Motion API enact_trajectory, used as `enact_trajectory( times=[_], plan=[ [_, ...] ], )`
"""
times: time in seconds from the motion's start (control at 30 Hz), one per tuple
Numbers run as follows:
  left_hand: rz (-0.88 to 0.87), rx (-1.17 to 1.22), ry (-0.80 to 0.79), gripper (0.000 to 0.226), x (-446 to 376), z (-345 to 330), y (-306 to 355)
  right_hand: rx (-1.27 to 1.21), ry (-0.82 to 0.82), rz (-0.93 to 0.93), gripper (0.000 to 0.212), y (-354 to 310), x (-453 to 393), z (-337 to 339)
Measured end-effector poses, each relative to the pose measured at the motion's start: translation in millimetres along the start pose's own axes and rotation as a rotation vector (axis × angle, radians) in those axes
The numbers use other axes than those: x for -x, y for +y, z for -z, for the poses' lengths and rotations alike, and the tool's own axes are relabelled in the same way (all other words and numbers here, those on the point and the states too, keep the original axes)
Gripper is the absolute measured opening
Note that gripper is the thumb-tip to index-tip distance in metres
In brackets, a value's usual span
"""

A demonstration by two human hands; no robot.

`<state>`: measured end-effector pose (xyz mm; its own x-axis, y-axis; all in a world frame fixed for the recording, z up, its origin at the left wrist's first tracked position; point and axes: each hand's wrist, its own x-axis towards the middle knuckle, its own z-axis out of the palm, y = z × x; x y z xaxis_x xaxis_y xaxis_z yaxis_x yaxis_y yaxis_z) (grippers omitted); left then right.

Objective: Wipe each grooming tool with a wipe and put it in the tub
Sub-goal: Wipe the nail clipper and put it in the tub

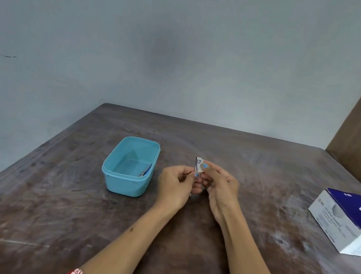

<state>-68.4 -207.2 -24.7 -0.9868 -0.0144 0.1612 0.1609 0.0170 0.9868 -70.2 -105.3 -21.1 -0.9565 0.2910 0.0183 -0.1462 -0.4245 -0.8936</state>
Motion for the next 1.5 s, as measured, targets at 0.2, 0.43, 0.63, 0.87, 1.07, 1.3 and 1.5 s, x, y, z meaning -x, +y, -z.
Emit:
enact_trajectory(
  times=[0.2, 0.43, 0.63, 0.87, 1.07, 1.3, 1.5],
  plan=[
    [0.036, 0.002, -0.077, 0.014, 2.1, 1.2, 1.1, 0.158, 0.054, 0.169, 0.008, -1.5, 8.8, 1.7],
    [0.033, 0.034, -0.023, 0.013, -0.5, 7.7, 2.0, 0.318, 0.057, 0.213, 0.009, 1.4, 11.0, 3.8],
    [0.012, 0.066, -0.021, 0.017, 1.5, 8.8, 4.6, 0.393, 0.044, 0.205, 0.009, 4.0, 9.9, 5.5],
    [-0.015, 0.105, -0.015, 0.024, -0.4, 10.1, 3.7, 0.364, -0.011, 0.183, 0.012, 1.3, 11.1, 3.4],
    [-0.034, 0.102, -0.076, 0.031, 2.3, 8.4, 5.3, 0.325, 0.008, 0.169, 0.008, -3.1, 14.2, 1.3],
    [-0.068, 0.144, -0.058, 0.034, 3.7, 7.7, 7.8, 0.36, -0.025, 0.167, 0.011, -4.4, 17.6, -1.4],
    [0.003, 0.153, -0.048, 0.018, 5.1, 6.6, 14.3, 0.466, 0.015, 0.248, 0.008, -6.1, 16.9, 1.1]
  ],
)
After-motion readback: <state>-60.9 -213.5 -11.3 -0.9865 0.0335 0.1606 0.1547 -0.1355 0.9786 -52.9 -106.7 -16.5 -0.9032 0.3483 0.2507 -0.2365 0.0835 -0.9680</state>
